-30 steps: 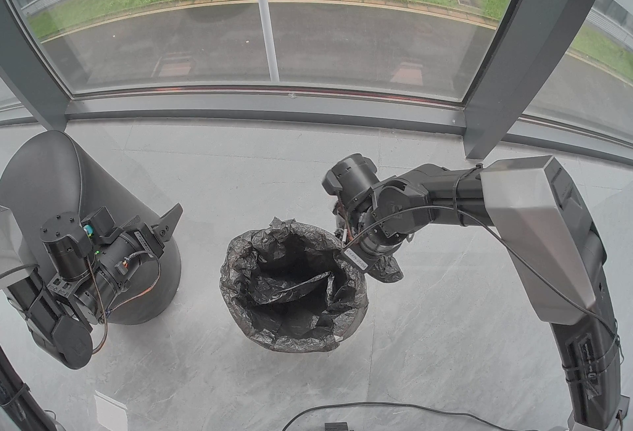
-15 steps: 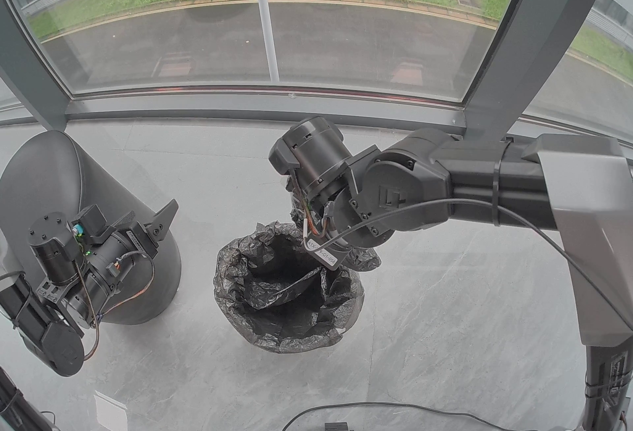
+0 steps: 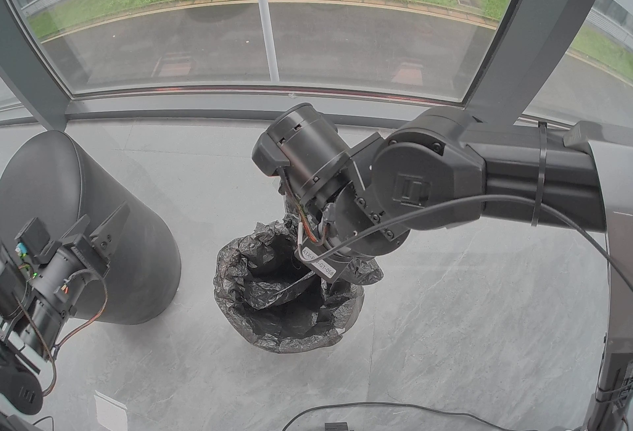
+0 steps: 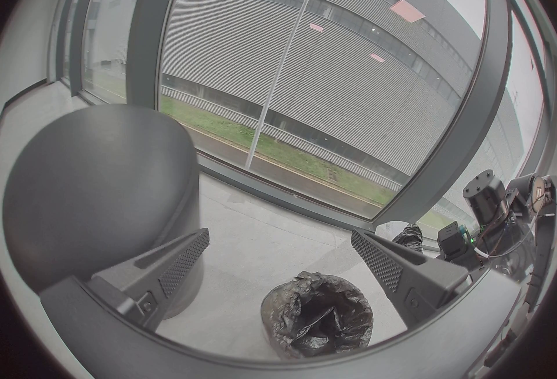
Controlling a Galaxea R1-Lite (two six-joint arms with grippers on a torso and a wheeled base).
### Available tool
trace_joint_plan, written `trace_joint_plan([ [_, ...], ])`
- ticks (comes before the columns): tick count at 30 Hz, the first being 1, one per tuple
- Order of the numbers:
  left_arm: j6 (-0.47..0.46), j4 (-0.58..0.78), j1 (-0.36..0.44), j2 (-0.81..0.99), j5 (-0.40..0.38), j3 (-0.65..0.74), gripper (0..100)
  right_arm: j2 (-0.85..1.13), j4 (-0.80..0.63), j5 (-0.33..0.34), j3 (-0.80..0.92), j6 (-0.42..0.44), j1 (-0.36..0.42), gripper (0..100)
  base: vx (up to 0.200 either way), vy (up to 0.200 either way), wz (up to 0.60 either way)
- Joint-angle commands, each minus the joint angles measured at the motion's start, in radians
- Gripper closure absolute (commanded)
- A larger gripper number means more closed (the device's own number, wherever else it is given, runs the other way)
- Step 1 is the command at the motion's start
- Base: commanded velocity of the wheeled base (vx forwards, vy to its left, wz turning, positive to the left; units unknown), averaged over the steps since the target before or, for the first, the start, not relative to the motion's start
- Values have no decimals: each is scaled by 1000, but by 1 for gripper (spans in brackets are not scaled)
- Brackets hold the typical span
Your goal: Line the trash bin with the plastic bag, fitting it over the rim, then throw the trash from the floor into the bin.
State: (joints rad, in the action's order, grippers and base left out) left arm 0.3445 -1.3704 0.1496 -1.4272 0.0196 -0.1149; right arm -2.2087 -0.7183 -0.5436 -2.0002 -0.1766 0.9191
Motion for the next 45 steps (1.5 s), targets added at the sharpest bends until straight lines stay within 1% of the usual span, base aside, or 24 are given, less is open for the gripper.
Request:
trace_joint_plan([
  [1,8,269,-116,459,63,115,0,-31,-26,10,0,95,50,100,0,0,0],
  [2,8,269,-116,459,63,115,0,-31,-26,10,0,95,50,100,0,0,0],
  [3,47,415,-143,607,63,115,0,-39,-24,14,0,104,61,100,0,0,0],
  [5,93,610,-156,784,56,112,0,-45,-23,16,0,104,76,100,0,0,0],
  [8,108,887,-150,1013,51,54,0,-60,-13,16,0,104,98,100,0,0,0],
  [9,110,933,-148,1048,51,44,0,-62,-12,16,0,104,101,100,0,0,0],
  [10,131,1091,-136,1179,46,11,0,-75,-7,14,0,106,110,100,0,0,0],
  [11,136,1183,-117,1252,37,-11,0,-88,-1,11,0,104,112,100,0,0,0],
  [13,142,1326,-77,1340,19,-48,0,-114,26,1,0,106,112,100,0,0,0],
  [14,149,1358,-79,1338,20,-54,0,-124,43,1,0,108,112,100,0,0,0],
  [16,168,1363,-85,1334,16,-54,0,-140,66,-1,0,109,112,100,0,0,0],
  [20,163,1358,-85,1335,16,-40,0,-149,74,-1,0,120,110,100,0,0,0],
  [22,65,1360,-97,1343,26,-9,0,-149,71,-4,0,129,112,100,0,0,0],
  [23,47,1360,-99,1346,28,-5,0,-149,71,-7,0,131,112,100,0,0,0],
  [24,-78,1360,-128,1383,36,47,0,-147,72,-29,0,129,113,100,0,0,0],
  [26,-223,1354,-153,1427,60,104,0,-147,74,-41,0,132,112,100,0,0,0],
  [27,-271,1340,-150,1427,77,109,0,-147,74,-42,0,132,112,100,0,0,0],
  [29,-266,1314,-150,1427,132,115,0,-149,74,-42,0,132,112,100,0,0,0],
  [30,-269,1312,-150,1427,146,115,0,-151,74,-41,0,132,112,100,0,0,0],
  [34,-302,1314,-150,1427,152,115,0,-174,74,-36,0,128,104,100,0,0,0],
  [37,-361,1314,-150,1427,148,115,0,-198,80,-32,0,129,87,100,0,0,0],
  [41,-351,1315,-150,1427,126,115,0,-215,108,-30,0,128,64,100,0,0,0],
  [44,-341,1314,-150,1427,134,115,0,-220,115,-27,0,129,47,100,0,0,0],
  [45,-341,1314,-150,1427,152,115,0,-218,114,-25,0,129,43,100,0,0,0],
])
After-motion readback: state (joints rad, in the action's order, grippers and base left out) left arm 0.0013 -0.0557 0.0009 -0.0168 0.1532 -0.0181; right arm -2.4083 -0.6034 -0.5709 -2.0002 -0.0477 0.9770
